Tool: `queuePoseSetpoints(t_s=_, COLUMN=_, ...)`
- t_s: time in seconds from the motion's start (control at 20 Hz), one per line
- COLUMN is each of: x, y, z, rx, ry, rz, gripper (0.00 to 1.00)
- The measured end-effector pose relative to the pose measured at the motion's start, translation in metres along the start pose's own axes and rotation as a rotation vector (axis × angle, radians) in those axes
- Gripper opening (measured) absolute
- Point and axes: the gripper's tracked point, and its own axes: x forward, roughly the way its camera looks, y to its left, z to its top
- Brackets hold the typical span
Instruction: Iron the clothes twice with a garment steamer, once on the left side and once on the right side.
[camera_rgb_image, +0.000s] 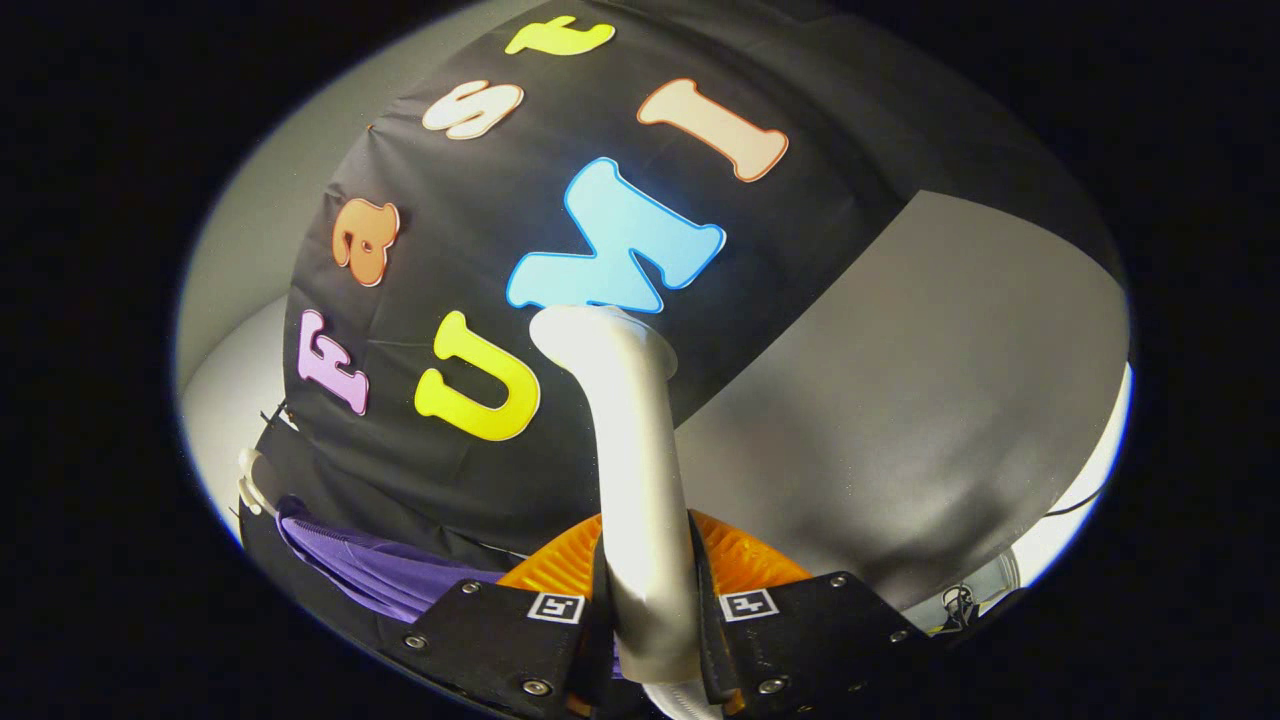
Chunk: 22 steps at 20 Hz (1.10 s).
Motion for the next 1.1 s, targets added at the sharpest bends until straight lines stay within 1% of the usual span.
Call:
queuePoseSetpoints(t_s=0.1, x=-0.019, y=0.016, z=-0.010, rx=-0.044, ry=-0.029, rz=-0.012, gripper=0.35)
queuePoseSetpoints(t_s=0.35, x=-0.077, y=0.070, z=-0.029, rx=-0.099, ry=-0.149, rz=0.041, gripper=0.34)
queuePoseSetpoints(t_s=0.65, x=-0.134, y=0.127, z=-0.069, rx=-0.250, ry=-0.270, rz=0.080, gripper=0.34)
queuePoseSetpoints(t_s=0.75, x=-0.141, y=0.148, z=-0.088, rx=-0.311, ry=-0.282, rz=0.101, gripper=0.34)
queuePoseSetpoints(t_s=0.85, x=-0.146, y=0.165, z=-0.111, rx=-0.369, ry=-0.259, rz=0.127, gripper=0.34)
queuePoseSetpoints(t_s=1.1, x=-0.160, y=0.197, z=-0.144, rx=-0.486, ry=-0.295, rz=0.142, gripper=0.34)
